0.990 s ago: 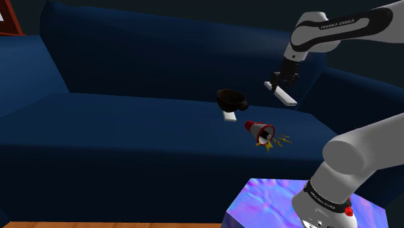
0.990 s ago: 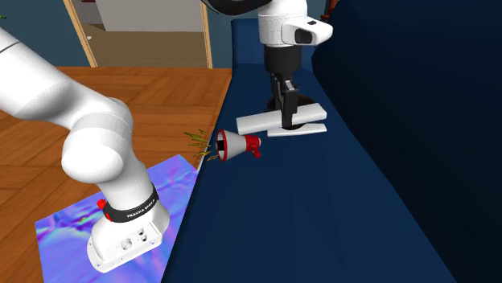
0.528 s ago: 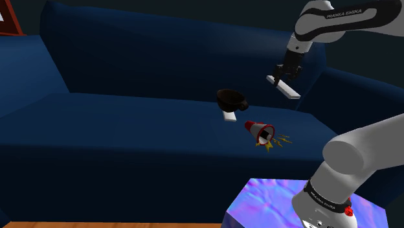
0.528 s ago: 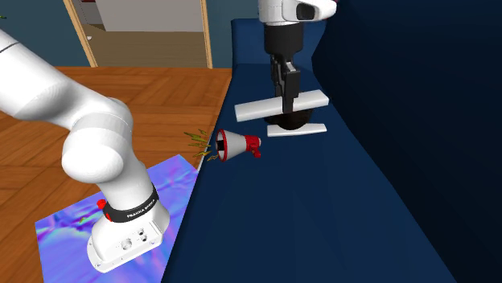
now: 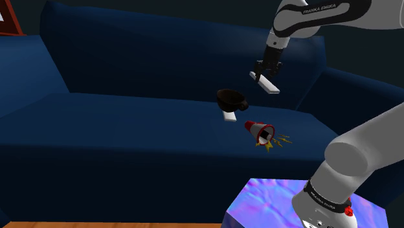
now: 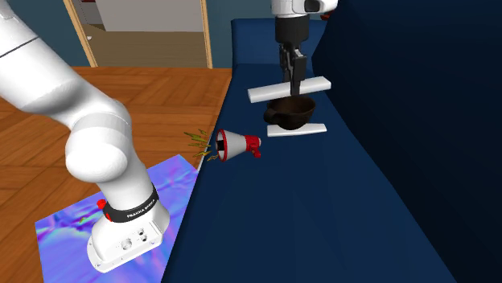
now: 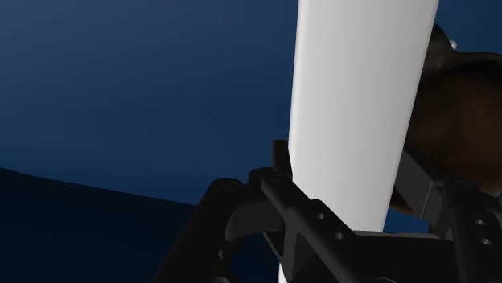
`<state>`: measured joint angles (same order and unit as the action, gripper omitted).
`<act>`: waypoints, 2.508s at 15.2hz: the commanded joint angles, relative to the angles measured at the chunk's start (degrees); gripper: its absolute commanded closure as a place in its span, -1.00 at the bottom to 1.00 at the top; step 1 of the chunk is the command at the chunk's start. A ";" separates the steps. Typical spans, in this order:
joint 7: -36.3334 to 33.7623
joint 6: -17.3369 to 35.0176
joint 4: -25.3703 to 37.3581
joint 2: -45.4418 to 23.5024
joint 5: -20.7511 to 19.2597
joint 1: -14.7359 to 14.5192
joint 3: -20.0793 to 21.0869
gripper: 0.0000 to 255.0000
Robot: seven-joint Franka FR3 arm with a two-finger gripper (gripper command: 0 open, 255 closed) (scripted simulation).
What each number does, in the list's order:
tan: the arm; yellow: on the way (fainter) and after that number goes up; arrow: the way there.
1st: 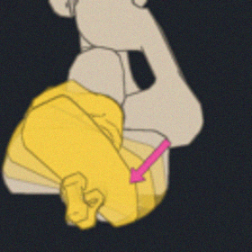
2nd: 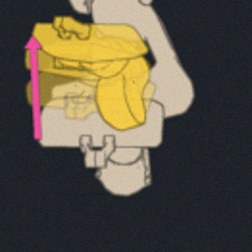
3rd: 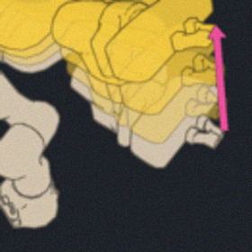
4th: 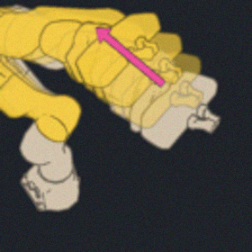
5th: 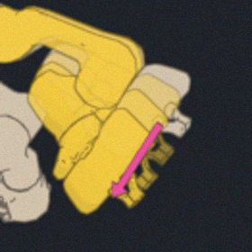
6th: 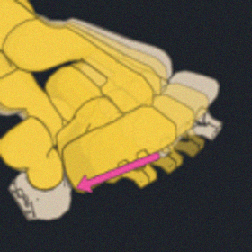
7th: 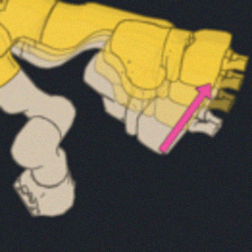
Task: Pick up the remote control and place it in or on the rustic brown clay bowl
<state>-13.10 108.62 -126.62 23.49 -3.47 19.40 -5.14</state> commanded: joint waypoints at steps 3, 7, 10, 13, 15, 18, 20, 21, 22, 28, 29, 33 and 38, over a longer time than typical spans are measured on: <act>-4.29 -0.02 5.65 -5.77 1.06 -1.78 3.01 1.00; -8.26 -0.39 12.31 -12.19 1.45 -3.35 5.61 1.00; -10.09 -0.02 15.03 -15.34 1.41 -4.09 6.67 1.00; -10.18 2.28 12.85 -15.46 1.37 -4.09 6.67 1.00; -10.23 3.81 11.46 -15.60 1.35 -4.09 6.67 1.00; -10.32 6.10 9.47 -15.91 1.30 -4.08 6.67 1.00; -10.39 7.63 8.20 -16.18 1.27 -4.08 6.67 1.00; -10.42 8.39 7.59 -16.33 1.25 -4.07 6.67 1.00; -10.45 9.15 6.99 -16.49 1.23 -4.07 6.67 1.00; -10.50 10.22 6.17 -16.74 1.20 -4.07 6.67 1.00; -10.50 10.22 6.17 -16.74 1.20 -4.07 6.67 1.00; -10.50 10.22 6.17 -16.74 1.20 -4.07 6.67 -1.00; -10.47 8.34 7.42 -16.11 1.25 -4.10 6.70 -1.00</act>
<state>-23.52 117.95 -119.79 7.02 -2.25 15.35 1.51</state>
